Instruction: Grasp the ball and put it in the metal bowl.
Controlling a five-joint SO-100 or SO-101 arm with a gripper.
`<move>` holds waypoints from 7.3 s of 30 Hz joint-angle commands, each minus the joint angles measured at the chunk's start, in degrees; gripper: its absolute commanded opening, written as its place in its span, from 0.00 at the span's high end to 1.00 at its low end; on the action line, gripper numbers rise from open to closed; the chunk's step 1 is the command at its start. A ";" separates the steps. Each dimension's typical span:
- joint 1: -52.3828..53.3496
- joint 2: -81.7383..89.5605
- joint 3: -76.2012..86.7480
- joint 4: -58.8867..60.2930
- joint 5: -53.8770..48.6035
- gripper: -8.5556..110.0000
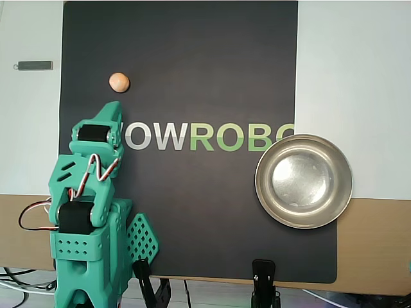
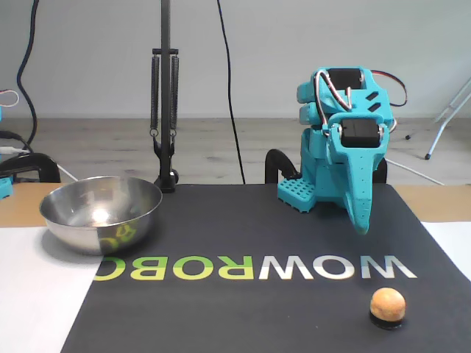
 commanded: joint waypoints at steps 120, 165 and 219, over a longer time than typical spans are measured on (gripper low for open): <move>0.18 2.81 1.85 -0.26 -0.26 0.92; -0.88 -85.08 -95.19 45.44 -0.26 0.93; -6.33 -106.26 -100.28 43.07 -9.23 0.92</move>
